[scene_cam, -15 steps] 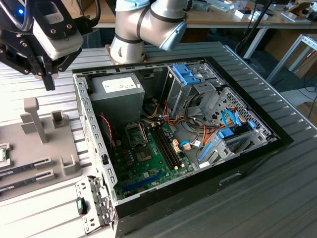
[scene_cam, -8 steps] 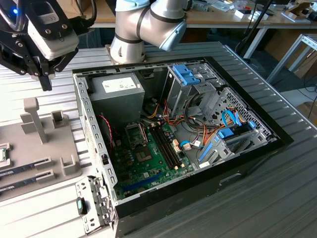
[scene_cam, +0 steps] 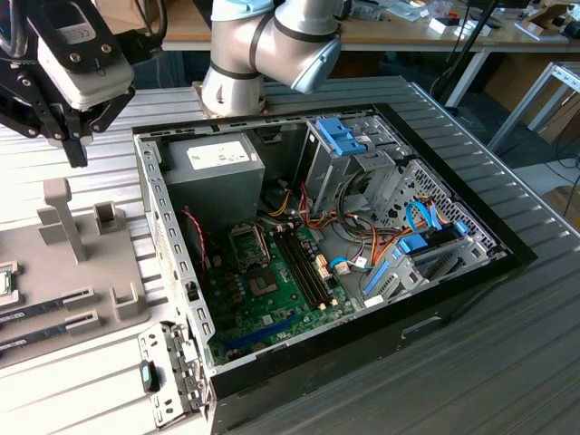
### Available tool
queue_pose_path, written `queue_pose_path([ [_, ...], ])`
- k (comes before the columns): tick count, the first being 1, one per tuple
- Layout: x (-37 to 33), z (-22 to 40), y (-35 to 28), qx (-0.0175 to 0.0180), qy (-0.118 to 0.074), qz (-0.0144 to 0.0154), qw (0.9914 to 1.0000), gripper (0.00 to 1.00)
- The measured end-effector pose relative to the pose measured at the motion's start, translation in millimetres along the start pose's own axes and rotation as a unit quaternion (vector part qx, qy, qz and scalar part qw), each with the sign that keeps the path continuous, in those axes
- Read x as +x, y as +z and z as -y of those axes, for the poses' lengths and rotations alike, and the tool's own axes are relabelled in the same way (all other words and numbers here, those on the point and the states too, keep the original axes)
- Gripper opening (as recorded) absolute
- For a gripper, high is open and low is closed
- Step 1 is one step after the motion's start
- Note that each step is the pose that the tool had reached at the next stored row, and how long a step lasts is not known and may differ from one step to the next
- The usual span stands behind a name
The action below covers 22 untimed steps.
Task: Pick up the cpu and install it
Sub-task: 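Reach for the cpu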
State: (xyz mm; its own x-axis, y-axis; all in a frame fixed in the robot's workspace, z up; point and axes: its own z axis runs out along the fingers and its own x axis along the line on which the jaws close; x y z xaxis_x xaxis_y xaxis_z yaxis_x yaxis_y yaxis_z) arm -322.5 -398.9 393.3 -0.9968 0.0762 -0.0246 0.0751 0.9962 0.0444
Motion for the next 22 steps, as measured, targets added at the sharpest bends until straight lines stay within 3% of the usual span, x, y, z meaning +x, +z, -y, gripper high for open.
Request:
queue_pose_path([
  [22, 26.0, 2.0, -0.7, 0.0, 0.0, 0.0, 1.0, 0.11],
])
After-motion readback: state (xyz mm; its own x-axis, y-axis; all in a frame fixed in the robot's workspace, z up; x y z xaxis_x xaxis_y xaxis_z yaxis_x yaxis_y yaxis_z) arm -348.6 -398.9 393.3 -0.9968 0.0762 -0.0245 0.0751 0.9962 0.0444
